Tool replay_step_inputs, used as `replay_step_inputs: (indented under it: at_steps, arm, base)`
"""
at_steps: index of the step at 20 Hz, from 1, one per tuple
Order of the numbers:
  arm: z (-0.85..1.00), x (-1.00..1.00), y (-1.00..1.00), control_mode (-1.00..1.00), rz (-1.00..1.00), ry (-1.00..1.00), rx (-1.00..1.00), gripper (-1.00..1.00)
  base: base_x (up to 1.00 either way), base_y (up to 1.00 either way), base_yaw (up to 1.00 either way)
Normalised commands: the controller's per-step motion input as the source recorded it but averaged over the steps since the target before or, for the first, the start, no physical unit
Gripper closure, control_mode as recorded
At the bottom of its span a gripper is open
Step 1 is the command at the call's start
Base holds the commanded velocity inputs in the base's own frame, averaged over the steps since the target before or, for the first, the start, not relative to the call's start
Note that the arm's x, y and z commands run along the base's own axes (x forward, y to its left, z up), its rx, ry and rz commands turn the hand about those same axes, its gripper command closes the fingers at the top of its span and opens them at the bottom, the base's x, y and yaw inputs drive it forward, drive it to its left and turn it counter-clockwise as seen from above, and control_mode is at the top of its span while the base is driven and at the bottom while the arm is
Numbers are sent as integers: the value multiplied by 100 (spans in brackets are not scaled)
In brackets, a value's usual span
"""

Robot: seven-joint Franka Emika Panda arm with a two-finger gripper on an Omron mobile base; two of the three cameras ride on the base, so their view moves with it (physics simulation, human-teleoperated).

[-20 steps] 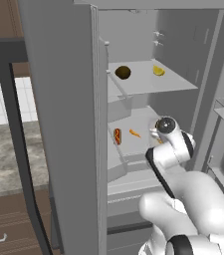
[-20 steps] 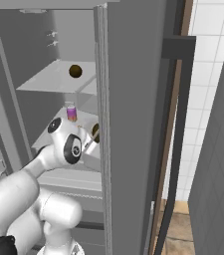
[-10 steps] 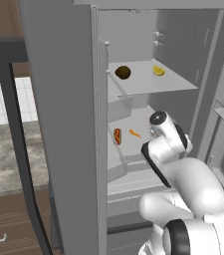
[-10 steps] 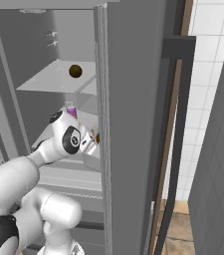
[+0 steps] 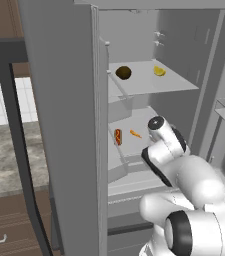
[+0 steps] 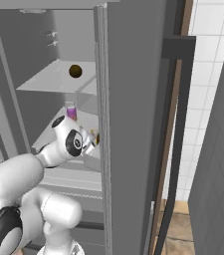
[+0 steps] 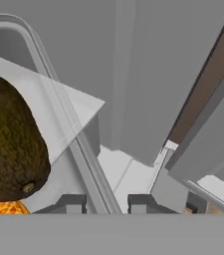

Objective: Place the tupperware on the second highest shelf of the fridge. Make space for the tupperware among the existing items by rearranging them on the shelves if needed. Close the fridge door when finished.

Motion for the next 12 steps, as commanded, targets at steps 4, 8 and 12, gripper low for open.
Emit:
replay_step_inputs:
  at_steps: [4, 8, 12]
  arm:
    - [0, 37, -5, -100, 0, -3, 1, 100]
    - [0, 43, -8, -100, 0, -3, 2, 100]
    - [0, 51, -6, -100, 0, -1, 1, 100]
  base:
    - [0, 0, 0]
    - [0, 0, 0]
    - [0, 0, 0]
